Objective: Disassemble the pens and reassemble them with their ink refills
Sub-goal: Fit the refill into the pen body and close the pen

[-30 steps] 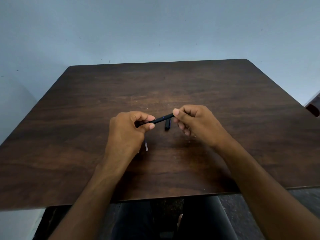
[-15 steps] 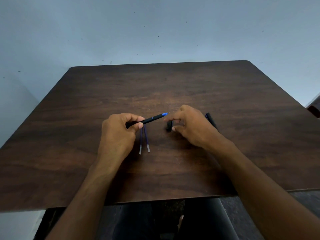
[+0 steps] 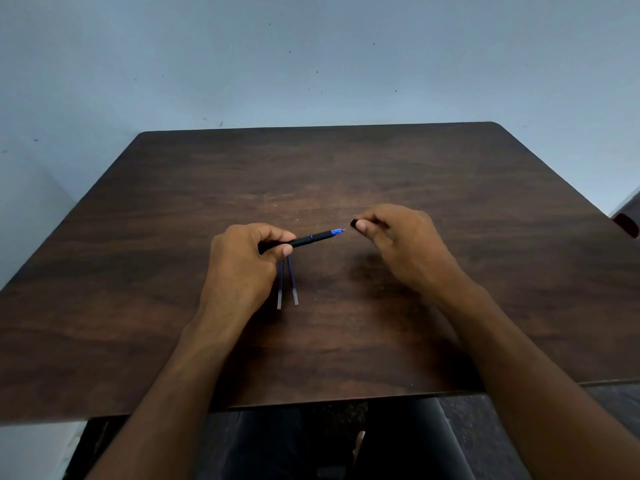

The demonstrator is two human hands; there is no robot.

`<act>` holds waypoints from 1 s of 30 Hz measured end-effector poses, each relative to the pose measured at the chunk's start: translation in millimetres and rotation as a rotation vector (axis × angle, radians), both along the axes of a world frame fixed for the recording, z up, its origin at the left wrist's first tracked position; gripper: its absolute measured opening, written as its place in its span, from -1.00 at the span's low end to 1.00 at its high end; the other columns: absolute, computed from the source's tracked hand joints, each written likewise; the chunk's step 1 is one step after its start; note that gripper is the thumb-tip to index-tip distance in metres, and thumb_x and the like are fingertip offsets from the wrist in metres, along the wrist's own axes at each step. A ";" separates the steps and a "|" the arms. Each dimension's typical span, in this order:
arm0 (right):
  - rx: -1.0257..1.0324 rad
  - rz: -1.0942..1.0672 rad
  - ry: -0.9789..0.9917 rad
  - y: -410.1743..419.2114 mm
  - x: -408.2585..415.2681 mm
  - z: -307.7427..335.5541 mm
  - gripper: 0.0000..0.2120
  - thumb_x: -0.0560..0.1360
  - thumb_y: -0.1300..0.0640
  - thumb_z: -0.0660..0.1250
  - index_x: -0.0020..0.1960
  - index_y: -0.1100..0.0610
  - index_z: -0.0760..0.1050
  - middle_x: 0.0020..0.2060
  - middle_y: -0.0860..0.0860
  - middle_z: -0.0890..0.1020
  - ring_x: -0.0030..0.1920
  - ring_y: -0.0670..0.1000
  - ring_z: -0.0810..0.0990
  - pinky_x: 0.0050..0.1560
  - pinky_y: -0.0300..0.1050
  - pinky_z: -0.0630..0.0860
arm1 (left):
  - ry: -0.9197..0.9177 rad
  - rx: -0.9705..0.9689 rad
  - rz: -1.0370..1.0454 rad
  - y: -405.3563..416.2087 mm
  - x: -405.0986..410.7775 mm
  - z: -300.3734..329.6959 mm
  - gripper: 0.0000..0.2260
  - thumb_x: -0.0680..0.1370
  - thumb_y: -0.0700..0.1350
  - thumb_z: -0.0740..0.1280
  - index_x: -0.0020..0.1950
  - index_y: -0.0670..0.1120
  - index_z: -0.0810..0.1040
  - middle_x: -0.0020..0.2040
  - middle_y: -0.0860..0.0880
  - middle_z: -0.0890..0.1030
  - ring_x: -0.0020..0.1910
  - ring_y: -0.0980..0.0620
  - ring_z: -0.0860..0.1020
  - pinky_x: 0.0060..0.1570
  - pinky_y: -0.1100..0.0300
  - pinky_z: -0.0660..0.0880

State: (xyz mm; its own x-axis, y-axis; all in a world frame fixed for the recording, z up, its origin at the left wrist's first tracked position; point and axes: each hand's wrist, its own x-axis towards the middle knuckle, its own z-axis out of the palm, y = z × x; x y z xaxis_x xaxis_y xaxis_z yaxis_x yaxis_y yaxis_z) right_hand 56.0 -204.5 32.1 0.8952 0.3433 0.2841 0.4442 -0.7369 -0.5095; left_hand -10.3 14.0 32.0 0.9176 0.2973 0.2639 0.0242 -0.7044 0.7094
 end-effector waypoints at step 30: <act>0.403 0.151 0.232 -13.4 -11.1 5.4 -0.80 0.53 0.20 0.45 0.15 0.11 0.65 -0.23 0.02 0.69 -0.36 -0.09 0.59 -0.22 -0.12 0.61 | -0.007 0.049 -0.074 -6.5 -1.1 7.0 -0.84 0.51 -0.17 0.46 0.02 0.07 0.71 -0.18 0.31 0.58 -0.16 0.54 0.48 -0.17 0.69 0.28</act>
State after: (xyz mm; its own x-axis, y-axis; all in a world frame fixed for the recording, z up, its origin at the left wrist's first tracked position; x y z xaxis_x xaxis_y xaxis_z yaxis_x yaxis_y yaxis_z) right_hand 45.0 -217.8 37.5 0.8996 0.3775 0.2197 0.3715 -0.3968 -0.8394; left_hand -11.4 7.5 39.0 0.9345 0.2157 0.2831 -0.0339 -0.7378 0.6741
